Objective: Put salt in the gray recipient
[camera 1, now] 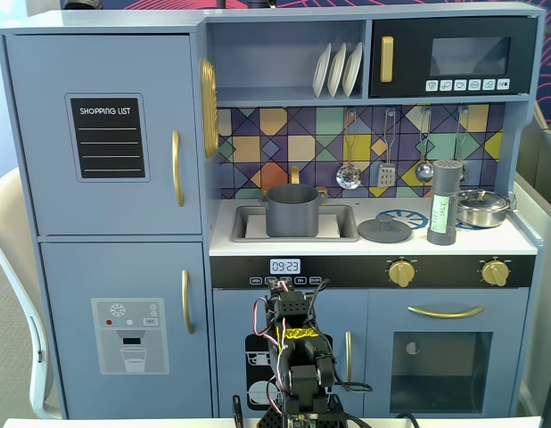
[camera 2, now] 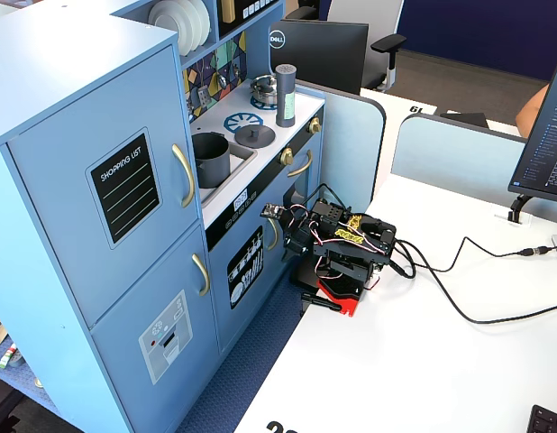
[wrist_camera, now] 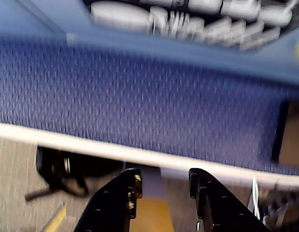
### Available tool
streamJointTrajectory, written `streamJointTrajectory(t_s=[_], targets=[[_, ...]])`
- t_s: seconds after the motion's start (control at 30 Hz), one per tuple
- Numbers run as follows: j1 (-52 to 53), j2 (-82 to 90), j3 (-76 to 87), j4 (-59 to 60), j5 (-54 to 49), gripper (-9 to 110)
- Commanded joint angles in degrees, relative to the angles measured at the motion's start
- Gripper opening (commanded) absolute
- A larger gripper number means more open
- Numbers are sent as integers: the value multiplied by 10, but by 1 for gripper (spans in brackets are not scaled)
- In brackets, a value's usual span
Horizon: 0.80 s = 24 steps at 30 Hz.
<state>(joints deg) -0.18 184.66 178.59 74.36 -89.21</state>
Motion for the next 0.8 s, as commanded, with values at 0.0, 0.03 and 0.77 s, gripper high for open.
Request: streamJointTrajectory(t_s=[0.0,0.03,0.77], targets=[[15,-2,0,18,0,6],[15,-2,0,18,4,6],[64,-2,0,18,7,7]])
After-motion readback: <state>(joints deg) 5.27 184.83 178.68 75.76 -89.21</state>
